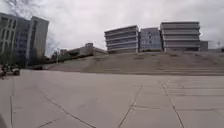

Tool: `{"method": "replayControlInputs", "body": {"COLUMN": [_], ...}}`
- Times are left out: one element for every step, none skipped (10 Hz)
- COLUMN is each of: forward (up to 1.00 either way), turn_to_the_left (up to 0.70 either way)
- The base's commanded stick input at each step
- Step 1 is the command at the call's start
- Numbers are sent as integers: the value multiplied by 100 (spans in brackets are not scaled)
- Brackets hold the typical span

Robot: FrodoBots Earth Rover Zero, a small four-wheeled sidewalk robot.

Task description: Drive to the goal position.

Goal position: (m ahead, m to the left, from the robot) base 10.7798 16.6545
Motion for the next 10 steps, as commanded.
{"method": "replayControlInputs", "body": {"forward": [70,70,70,70,70,70,70,70,70,70], "turn_to_the_left": [0,0,0,0,0,0,0,2,19,35]}}
